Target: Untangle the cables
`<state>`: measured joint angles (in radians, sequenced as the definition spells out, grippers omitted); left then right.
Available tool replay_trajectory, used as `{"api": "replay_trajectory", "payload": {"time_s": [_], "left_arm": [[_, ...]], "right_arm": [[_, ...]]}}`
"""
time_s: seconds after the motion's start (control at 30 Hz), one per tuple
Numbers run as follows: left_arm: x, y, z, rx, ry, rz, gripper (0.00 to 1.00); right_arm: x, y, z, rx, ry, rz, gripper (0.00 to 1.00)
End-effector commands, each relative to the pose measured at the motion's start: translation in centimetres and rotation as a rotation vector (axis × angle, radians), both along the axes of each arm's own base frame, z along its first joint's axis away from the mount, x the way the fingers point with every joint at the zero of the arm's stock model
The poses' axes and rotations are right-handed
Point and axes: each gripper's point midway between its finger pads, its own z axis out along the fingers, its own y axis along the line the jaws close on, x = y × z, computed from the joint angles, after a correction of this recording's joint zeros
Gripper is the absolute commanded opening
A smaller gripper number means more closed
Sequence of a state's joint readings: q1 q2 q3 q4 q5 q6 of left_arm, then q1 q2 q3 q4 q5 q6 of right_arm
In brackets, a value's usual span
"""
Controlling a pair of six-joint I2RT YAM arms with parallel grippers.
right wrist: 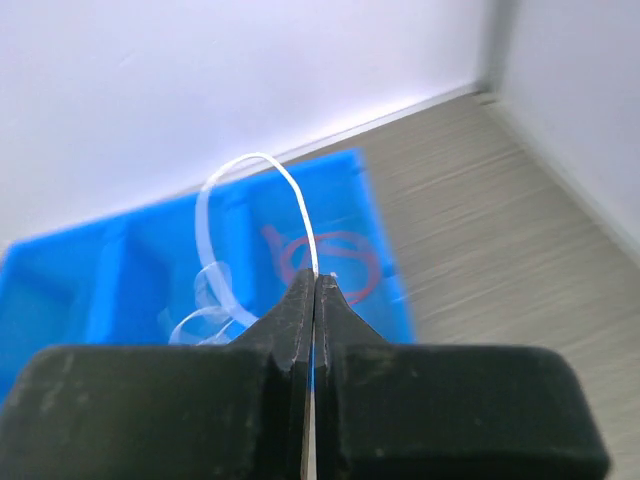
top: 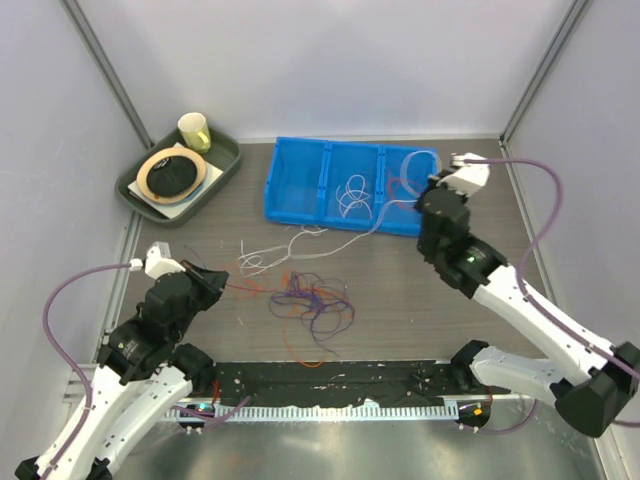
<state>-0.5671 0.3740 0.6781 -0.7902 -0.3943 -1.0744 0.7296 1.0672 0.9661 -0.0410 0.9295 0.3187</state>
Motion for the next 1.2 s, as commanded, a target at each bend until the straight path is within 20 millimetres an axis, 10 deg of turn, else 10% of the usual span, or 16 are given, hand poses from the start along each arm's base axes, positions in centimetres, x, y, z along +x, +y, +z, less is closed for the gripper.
{"api": "replay_trajectory", "payload": {"time_s": [0.0, 0.57, 0.9, 1.17], "left_arm": [[0.0, 1.1, 0.7, -0.012, -0.019, 0.063, 0.00], [-1.8, 6.7, -0.1, 0.129, 0.107, 0.320, 0.00], [-3.2, 10.4, 1.8, 0.214, 0.091, 0.464, 0.00], [-0.1, 4.3, 3.7, 0.131, -0.058, 0.152, 0.00]], "right_arm": [[-1.4, -8.8, 3.3, -0.055, -0.035, -0.250, 0.01], [-7.4, -19.1, 17.2, -0.109, -0.193, -0.606, 0.01], [-7.7, -22.0, 21.0, -0.235, -0.181, -0.751, 0.01], [-2.2, -13.1, 24.2, -0.090, -0.317, -0.140, 0.01]]}}
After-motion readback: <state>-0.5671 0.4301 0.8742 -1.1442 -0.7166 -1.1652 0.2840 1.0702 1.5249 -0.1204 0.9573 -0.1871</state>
